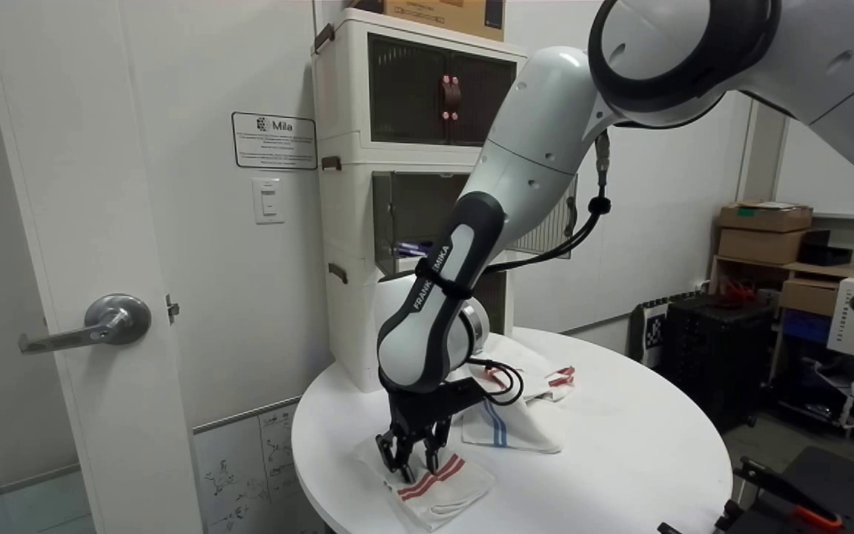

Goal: Put the towel in the middle drawer

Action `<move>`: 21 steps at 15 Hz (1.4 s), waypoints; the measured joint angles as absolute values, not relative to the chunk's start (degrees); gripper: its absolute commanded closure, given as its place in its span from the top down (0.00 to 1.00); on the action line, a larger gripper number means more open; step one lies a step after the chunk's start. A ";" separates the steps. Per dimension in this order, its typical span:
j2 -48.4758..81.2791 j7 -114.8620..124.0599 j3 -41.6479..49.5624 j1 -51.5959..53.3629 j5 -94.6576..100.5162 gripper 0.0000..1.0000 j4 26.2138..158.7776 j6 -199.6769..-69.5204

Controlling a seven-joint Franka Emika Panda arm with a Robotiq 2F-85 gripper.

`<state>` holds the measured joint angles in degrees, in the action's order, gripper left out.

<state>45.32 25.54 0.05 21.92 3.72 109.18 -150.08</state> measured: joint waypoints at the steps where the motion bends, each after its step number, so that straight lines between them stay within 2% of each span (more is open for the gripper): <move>1: 45.29 25.31 0.05 21.91 3.72 0.07 109.05 -150.08; 4: 45.25 24.65 -0.15 21.88 3.72 0.02 108.71 -150.07; 5: 45.18 24.57 -0.24 21.81 3.70 0.06 108.71 -150.04; 13: 44.06 21.08 -3.32 18.00 0.24 0.06 109.91 -149.22; 21: 35.89 15.07 -8.01 11.69 -4.63 0.06 117.57 -146.02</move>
<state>35.89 15.07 -8.01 11.69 -4.63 117.57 -146.02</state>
